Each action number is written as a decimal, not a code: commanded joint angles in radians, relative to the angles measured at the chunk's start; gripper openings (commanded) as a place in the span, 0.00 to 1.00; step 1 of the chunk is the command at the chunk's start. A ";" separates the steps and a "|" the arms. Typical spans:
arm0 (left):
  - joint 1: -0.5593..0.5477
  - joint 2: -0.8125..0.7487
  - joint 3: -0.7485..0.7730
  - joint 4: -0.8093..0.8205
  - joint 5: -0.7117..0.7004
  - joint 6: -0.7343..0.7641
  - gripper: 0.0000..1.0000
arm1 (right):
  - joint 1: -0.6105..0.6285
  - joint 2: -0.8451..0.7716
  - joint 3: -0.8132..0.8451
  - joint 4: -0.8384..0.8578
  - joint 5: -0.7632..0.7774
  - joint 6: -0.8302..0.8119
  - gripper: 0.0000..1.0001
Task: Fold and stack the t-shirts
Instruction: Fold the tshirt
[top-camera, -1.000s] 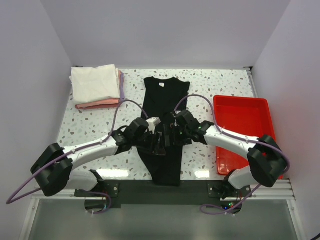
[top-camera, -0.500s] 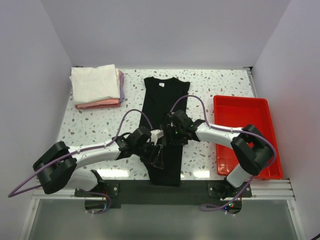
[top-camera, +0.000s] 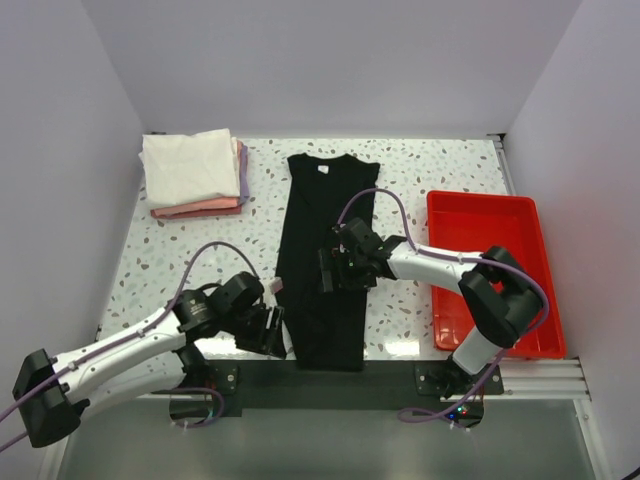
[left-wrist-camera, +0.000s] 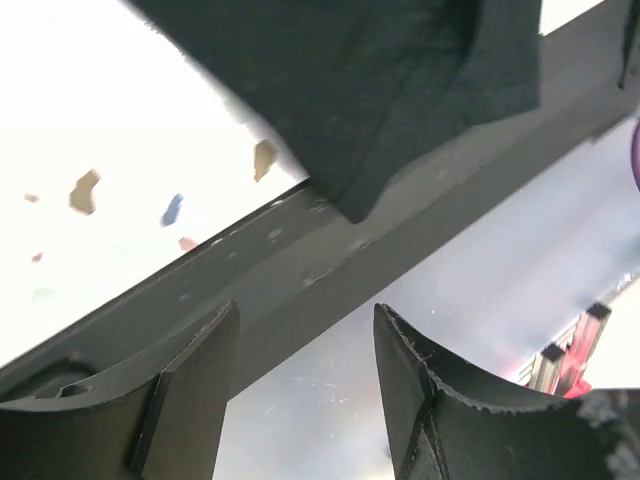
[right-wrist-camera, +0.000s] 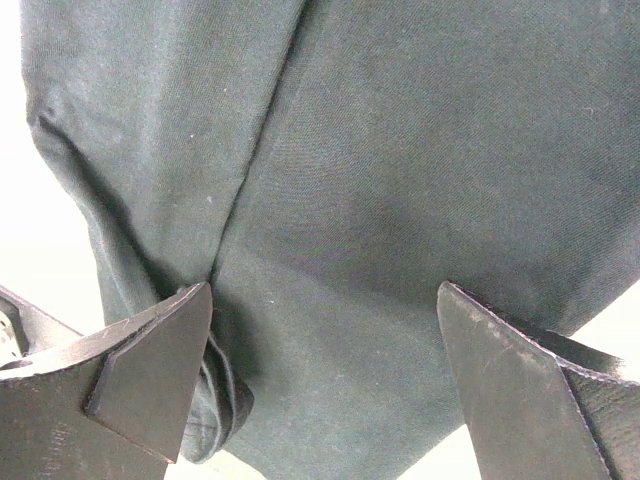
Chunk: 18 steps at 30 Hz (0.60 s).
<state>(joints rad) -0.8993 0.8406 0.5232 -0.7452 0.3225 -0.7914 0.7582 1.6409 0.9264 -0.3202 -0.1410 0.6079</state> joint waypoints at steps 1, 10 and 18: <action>-0.004 -0.029 0.041 -0.082 -0.071 -0.080 0.61 | -0.007 0.027 0.017 -0.051 0.041 -0.048 0.99; -0.052 0.193 0.241 0.170 -0.111 0.040 0.61 | -0.005 0.004 0.020 -0.045 0.008 -0.036 0.99; -0.246 0.512 0.446 0.133 -0.319 0.057 0.52 | -0.005 0.004 0.005 -0.025 0.000 -0.020 0.99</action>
<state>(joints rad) -1.1137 1.3151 0.8970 -0.6159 0.0921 -0.7635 0.7578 1.6432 0.9314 -0.3271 -0.1490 0.5907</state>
